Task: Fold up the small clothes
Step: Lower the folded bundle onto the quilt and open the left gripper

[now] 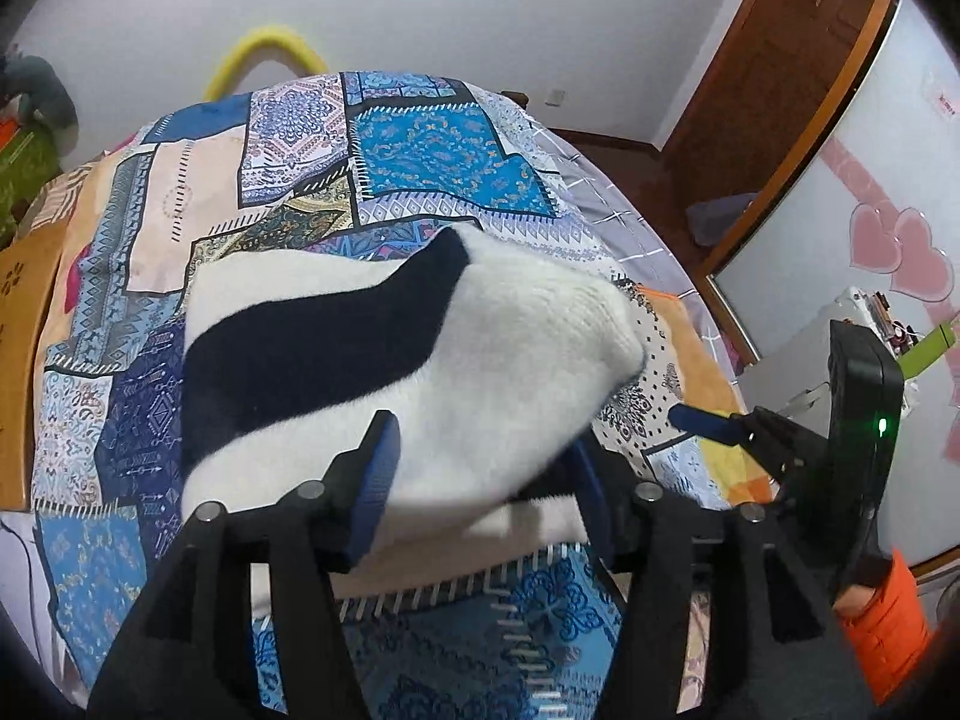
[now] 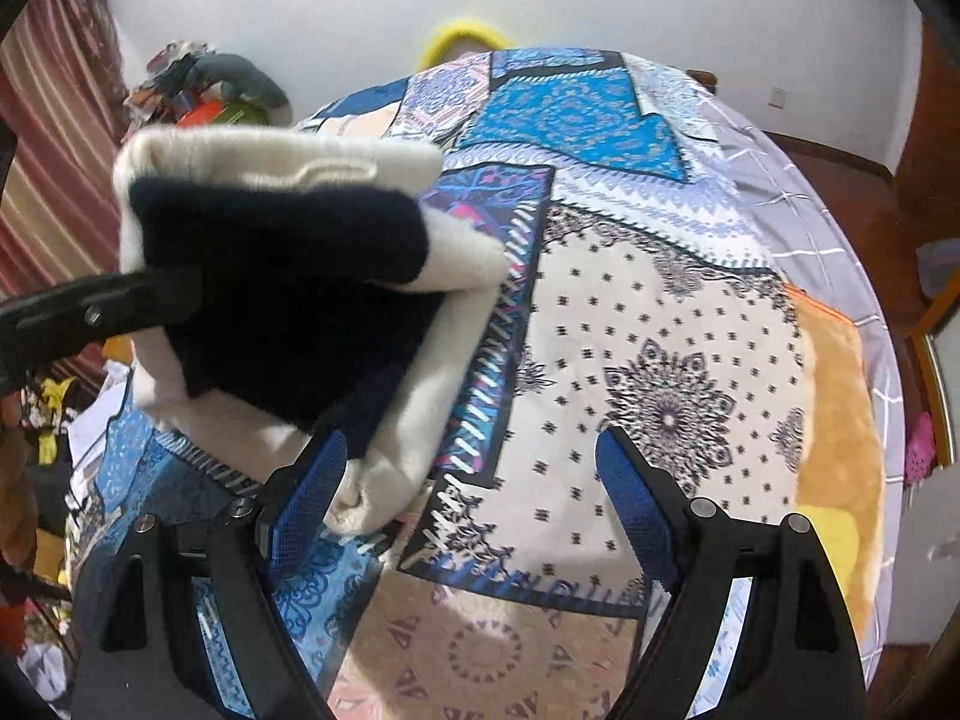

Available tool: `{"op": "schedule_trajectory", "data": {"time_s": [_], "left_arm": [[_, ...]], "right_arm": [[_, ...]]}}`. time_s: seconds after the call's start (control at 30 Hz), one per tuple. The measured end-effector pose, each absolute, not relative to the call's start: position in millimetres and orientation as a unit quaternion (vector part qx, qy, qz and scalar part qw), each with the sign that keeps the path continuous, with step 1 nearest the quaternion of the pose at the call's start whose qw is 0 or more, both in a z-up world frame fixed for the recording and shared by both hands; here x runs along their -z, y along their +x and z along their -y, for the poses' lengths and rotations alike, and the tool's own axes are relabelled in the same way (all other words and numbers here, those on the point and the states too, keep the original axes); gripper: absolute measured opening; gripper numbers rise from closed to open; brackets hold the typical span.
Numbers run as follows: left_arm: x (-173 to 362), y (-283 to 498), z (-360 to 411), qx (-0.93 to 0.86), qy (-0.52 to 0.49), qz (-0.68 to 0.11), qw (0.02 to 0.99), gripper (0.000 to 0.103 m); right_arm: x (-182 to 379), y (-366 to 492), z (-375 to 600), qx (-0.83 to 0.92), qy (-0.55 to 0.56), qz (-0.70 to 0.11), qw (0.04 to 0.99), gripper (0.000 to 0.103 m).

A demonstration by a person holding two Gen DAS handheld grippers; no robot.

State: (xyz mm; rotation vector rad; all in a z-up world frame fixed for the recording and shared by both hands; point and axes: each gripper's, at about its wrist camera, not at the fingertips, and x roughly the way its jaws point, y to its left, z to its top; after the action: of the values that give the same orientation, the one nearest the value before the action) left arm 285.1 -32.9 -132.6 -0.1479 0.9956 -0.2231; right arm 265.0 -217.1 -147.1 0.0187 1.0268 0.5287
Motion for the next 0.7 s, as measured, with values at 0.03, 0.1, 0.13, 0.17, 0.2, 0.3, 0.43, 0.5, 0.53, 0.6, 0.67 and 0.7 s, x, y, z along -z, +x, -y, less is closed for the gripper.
{"op": "schedule_trajectory", "data": {"time_s": [0.03,0.1,0.13,0.17,0.2,0.3,0.43,0.5,0.53,0.6,0.67,0.7], "left_arm": [[130,282,31,0.107,-0.070,-0.474,0.871,0.061],[124,275,25,0.106,-0.070,-0.467,0.875,0.065],[121,271,22,0.103,-0.070,-0.462,0.878,0.066],[118,268,19,0.099,-0.068,-0.459,0.880,0.068],[116,266,13,0.092,-0.067,-0.455,0.883,0.069],[115,262,-6,0.067,-0.072,-0.453,0.886,0.069],[123,258,-36,0.033,-0.077,-0.463,0.882,0.070],[129,253,-51,0.013,-0.084,-0.467,0.880,0.070],[132,250,-59,0.007,-0.091,-0.469,0.879,0.070],[139,242,-72,0.002,-0.106,-0.473,0.874,0.070],[146,234,-81,-0.001,-0.115,-0.479,0.870,0.070],[151,230,-85,-0.004,-0.116,-0.484,0.867,0.070]], "right_arm": [[144,265,220,-0.248,0.016,-0.484,0.839,0.083],[138,264,225,-0.247,0.026,-0.481,0.841,0.083],[133,264,227,-0.247,0.032,-0.477,0.843,0.083],[129,265,227,-0.247,0.035,-0.475,0.844,0.083],[125,265,227,-0.248,0.037,-0.471,0.846,0.083],[110,261,223,-0.255,0.041,-0.458,0.851,0.083],[97,256,212,-0.267,0.043,-0.446,0.853,0.083],[93,255,206,-0.273,0.045,-0.442,0.853,0.083],[89,254,200,-0.278,0.044,-0.438,0.854,0.083],[86,254,191,-0.283,0.041,-0.434,0.854,0.083],[83,255,180,-0.289,0.035,-0.430,0.855,0.083],[83,256,176,-0.292,0.032,-0.430,0.854,0.083]]}}
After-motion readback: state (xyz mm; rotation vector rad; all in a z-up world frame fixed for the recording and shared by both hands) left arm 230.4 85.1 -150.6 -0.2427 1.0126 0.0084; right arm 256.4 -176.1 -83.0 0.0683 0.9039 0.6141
